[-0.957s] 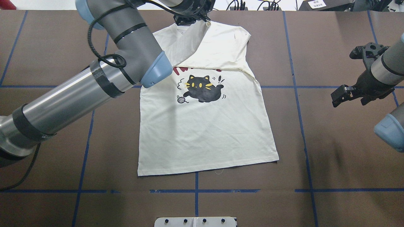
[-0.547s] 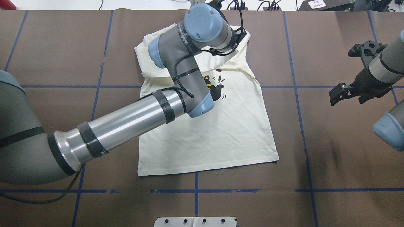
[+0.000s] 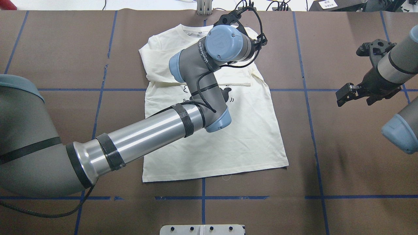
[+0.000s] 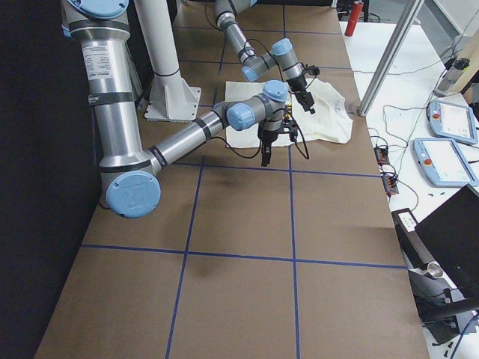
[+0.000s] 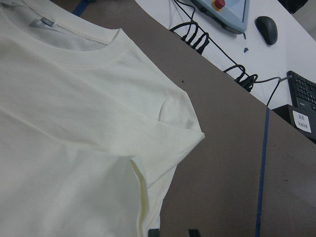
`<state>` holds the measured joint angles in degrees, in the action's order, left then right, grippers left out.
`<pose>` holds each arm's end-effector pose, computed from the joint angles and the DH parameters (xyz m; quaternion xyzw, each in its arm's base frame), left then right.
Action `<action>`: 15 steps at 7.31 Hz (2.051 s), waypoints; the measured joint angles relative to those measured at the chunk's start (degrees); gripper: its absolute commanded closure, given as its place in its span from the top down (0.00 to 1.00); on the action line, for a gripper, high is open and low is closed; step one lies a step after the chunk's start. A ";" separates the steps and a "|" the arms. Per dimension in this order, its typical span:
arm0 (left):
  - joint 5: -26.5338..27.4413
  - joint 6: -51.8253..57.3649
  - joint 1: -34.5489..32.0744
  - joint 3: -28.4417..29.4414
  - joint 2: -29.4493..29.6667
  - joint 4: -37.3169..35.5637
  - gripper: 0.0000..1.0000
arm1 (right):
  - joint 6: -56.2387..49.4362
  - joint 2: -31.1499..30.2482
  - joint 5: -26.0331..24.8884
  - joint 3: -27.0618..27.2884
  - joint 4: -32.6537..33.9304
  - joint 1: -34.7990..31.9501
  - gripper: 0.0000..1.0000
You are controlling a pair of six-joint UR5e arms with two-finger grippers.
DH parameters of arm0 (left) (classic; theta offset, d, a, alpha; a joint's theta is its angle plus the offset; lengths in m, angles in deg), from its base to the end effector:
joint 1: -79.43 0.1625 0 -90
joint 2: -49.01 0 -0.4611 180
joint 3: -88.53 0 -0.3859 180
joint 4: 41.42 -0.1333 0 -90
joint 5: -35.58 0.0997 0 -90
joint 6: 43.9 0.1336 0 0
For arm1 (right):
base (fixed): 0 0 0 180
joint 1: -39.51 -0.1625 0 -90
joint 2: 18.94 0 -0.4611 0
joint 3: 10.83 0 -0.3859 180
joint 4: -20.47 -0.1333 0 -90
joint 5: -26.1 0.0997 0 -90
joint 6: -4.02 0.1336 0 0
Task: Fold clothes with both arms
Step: 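Carry the sleeve with the left gripper across toward the collar, then release the sleeve with the left gripper while the right gripper moves to the hem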
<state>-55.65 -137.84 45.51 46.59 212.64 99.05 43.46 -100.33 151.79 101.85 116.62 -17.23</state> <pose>0.7107 -0.6351 0.0614 0.1511 0.5971 -0.2493 0.7473 -0.2472 -0.4779 0.4739 -0.0104 -0.3637 -0.0165 0.9313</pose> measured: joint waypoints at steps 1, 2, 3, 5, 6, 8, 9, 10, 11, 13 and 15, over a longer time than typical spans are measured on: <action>-0.64 1.31 -0.04 -1.53 -1.13 -0.13 1.00 | 1.68 0.96 0.02 0.07 -0.02 0.56 1.00; -1.92 2.37 -0.10 -5.12 -4.00 -1.70 1.00 | 5.16 2.33 -0.27 0.21 -0.48 2.36 1.00; -4.05 4.24 -0.18 -10.55 -7.79 -6.06 1.00 | 11.00 3.60 -2.26 0.18 -3.01 5.87 1.00; -6.77 10.47 -0.29 -25.35 -16.98 -18.71 1.00 | 25.17 4.07 -10.05 -0.64 -12.33 15.61 1.00; -7.05 14.04 -0.44 -34.98 -22.96 -24.84 1.00 | 29.85 4.02 -13.29 -0.83 -14.48 19.86 1.00; -7.19 20.30 -0.83 -54.08 -33.65 -35.86 0.99 | 37.43 2.50 -18.29 -0.85 -18.55 26.70 1.00; -7.19 21.42 -0.89 -58.77 -35.88 -38.76 0.99 | 41.05 0.86 -20.71 -0.86 -21.86 29.57 1.00; -7.20 21.84 -0.89 -60.76 -36.70 -39.98 0.99 | 43.02 -0.08 -22.66 -1.04 -23.53 31.76 1.00; -7.20 21.98 -0.93 -61.65 -36.99 -40.43 0.99 | 43.82 -0.42 -23.69 -1.73 -24.17 33.08 1.00; -7.20 22.03 -0.96 -62.52 -37.19 -40.61 0.99 | 44.12 -0.36 -24.17 -3.56 -24.54 34.22 0.97; -7.20 22.04 -0.97 -62.83 -37.24 -40.58 0.99 | 44.14 -0.39 -23.96 -3.93 -24.60 34.34 0.68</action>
<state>-62.85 -115.80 44.54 -16.24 175.41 58.48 87.60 -100.72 127.83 97.92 92.02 17.11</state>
